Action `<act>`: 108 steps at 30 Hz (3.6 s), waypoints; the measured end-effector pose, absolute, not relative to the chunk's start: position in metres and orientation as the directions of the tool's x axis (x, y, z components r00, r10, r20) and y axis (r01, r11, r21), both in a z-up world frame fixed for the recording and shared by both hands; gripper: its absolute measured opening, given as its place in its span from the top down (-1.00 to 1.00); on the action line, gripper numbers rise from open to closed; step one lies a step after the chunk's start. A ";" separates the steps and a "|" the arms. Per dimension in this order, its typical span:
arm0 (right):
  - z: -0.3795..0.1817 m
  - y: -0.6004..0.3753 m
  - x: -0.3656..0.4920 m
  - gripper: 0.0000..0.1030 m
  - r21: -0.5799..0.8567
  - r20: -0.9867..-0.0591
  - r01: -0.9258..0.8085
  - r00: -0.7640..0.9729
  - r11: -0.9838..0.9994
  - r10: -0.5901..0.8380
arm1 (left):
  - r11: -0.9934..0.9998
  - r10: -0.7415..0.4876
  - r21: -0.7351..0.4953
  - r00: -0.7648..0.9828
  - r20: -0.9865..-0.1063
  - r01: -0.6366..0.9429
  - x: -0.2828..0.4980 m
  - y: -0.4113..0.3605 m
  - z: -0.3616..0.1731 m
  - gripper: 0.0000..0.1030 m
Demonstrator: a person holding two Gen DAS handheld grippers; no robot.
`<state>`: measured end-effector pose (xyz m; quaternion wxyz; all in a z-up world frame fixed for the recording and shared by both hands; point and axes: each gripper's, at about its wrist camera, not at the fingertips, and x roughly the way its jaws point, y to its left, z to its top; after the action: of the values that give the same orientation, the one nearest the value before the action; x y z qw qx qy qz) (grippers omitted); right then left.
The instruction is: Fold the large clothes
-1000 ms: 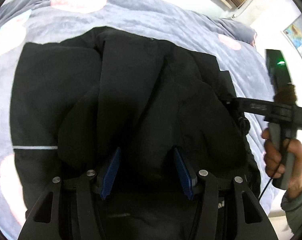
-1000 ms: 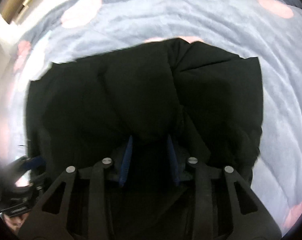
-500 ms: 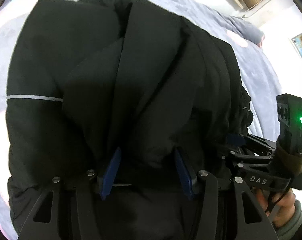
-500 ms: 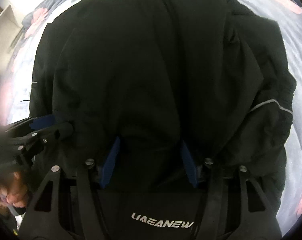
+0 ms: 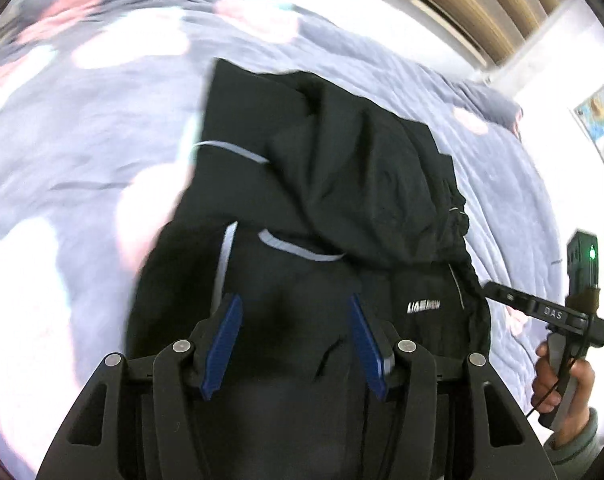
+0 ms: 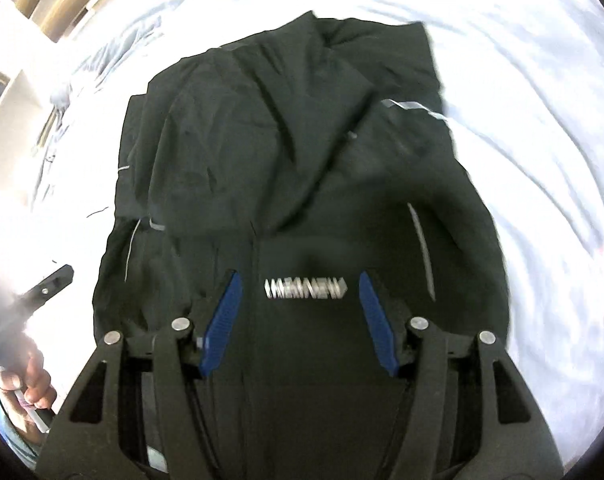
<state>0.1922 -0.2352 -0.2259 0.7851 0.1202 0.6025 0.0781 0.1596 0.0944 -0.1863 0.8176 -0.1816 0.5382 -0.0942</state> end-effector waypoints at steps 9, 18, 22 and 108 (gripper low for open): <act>-0.202 -0.271 0.106 -0.15 0.281 -0.924 0.103 0.297 0.954 0.240 | 0.872 -0.308 -0.441 0.462 -0.832 -0.213 0.058 0.154 -0.167 -0.10; -0.205 -0.303 0.051 -0.16 0.257 -0.942 0.156 0.261 0.954 0.212 | 0.850 -0.292 -0.452 0.469 -0.833 -0.272 0.011 0.167 -0.164 -0.10; -0.216 -0.316 0.034 -0.16 0.238 -0.954 0.186 0.231 0.953 0.193 | 0.842 -0.295 -0.443 0.424 -0.856 -0.308 -0.002 0.166 -0.183 -0.10; -0.129 -0.362 0.171 0.83 0.342 -0.860 0.132 0.443 0.930 0.253 | 0.718 -0.459 -0.677 0.620 -0.636 -0.163 0.155 0.189 -0.127 0.81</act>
<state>0.1707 -0.3618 -0.1292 0.8296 0.1830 0.5263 0.0365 0.1551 0.1893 -0.1273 0.8227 -0.3648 0.4266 -0.0900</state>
